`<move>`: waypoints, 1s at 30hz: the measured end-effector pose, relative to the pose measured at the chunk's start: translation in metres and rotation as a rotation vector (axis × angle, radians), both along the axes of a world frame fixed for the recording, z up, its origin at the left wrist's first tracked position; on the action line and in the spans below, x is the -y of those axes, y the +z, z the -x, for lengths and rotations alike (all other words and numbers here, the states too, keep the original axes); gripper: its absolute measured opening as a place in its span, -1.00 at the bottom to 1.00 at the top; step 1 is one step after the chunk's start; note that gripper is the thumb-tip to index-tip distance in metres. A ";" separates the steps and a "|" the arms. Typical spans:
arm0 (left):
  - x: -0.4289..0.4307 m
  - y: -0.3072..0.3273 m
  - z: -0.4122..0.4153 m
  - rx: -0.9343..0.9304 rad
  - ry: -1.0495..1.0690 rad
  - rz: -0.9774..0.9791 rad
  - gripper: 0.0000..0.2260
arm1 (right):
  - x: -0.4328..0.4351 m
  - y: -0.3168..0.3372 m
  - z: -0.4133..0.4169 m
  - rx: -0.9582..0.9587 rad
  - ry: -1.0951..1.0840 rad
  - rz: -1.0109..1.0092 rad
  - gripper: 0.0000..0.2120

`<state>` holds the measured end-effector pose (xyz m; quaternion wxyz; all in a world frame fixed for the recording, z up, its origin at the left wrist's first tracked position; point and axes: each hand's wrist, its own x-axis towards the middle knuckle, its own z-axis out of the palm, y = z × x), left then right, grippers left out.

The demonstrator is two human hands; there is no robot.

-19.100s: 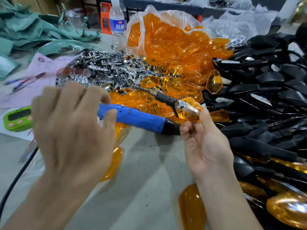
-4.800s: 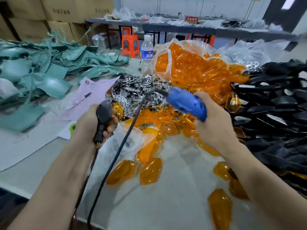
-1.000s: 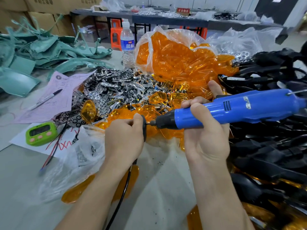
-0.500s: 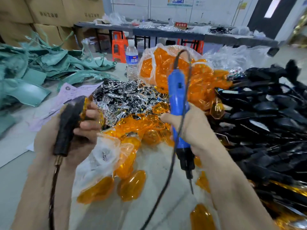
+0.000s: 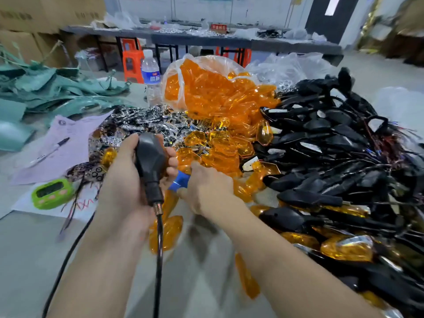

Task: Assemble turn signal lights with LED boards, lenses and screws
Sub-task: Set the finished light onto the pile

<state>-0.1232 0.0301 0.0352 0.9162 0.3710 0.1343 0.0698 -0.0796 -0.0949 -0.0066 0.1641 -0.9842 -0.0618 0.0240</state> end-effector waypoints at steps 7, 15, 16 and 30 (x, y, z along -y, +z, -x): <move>0.089 0.023 -0.006 0.122 0.130 0.077 -0.51 | 0.086 0.089 0.085 -0.483 0.111 -1.199 -0.76; 0.155 0.012 -0.015 0.269 -0.257 -0.439 -0.97 | 0.235 0.142 0.082 0.086 -0.004 -0.479 -0.75; 0.158 0.005 -0.016 0.291 -0.316 -0.572 -0.94 | 0.254 0.140 0.079 0.062 -0.021 -0.352 -0.71; 0.162 -0.048 -0.018 0.463 -0.657 -1.356 -0.86 | 0.298 0.067 0.092 -0.185 -0.057 0.063 -0.84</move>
